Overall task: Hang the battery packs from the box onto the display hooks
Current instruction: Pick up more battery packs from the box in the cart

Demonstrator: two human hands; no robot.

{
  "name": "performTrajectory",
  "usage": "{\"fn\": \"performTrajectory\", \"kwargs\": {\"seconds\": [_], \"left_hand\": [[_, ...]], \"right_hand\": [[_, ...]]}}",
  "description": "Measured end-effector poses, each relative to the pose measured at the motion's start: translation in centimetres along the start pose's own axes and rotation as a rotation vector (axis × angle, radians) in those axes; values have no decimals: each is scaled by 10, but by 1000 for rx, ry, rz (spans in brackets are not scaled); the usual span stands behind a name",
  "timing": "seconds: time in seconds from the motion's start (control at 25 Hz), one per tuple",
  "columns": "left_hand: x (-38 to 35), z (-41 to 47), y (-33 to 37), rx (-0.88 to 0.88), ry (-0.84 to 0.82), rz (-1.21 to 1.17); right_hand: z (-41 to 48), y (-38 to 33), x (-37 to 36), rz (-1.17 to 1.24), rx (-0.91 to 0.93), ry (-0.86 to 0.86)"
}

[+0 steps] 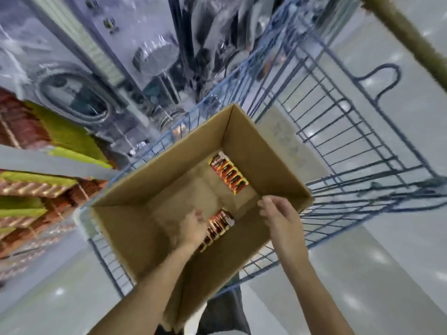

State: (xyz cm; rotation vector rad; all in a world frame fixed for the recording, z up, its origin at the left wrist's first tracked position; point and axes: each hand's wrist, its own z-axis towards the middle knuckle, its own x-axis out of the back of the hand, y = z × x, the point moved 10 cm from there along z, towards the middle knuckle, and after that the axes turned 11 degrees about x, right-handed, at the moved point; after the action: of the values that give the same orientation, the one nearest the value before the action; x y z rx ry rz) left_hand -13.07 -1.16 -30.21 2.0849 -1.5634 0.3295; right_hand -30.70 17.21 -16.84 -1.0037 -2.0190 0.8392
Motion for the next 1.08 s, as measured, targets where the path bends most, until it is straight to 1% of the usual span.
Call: {"fn": "performTrajectory", "kwargs": {"seconds": [0.08, 0.16, 0.24, 0.32, 0.44, 0.48, 0.52, 0.6, 0.64, 0.68, 0.76, 0.84, 0.92, 0.96, 1.08], "left_hand": [[-42, 37, -8, 66, -18, 125], [-79, 71, -20, 116, -90, 212], [-104, 102, -32, 104, -115, 312], [-119, 121, -43, 38, -44, 535], [-133, 129, -50, -24, 80, 689], [-136, 133, -52, -21, 82, 721], [-142, 141, -56, -23, 44, 728], [-144, 143, -58, 5, -58, 644], [-140, 142, -63, 39, -70, 567], [-130, 137, -67, 77, -45, 465], [-101, 123, -71, 154, 23, 201], [-72, 103, -67, 221, 4, -112], [-43, 81, -59, 272, -39, -399], [-31, 68, -52, 288, -72, -500], [-7, 31, -35, 264, -172, -687]], "right_hand": [[21, 3, -2, -24, 17, -33], [41, 7, -4, -59, 24, -69], [55, 9, -9, -82, 30, -122], [68, 16, -14, -112, 24, -163], [81, 23, -23, -145, 28, -210], [83, 25, -27, -155, 23, -226], [84, 28, -29, -163, 16, -242], [85, 31, -32, -168, -11, -269], [85, 32, -33, -170, -29, -278], [85, 29, -35, -169, -42, -287], [87, 18, -41, -184, -50, -313], [97, 5, -55, -219, -31, -336], [113, -1, -79, -286, -8, -373], [125, 3, -93, -332, -3, -391], [162, 34, -142, -571, 23, -496]]}}
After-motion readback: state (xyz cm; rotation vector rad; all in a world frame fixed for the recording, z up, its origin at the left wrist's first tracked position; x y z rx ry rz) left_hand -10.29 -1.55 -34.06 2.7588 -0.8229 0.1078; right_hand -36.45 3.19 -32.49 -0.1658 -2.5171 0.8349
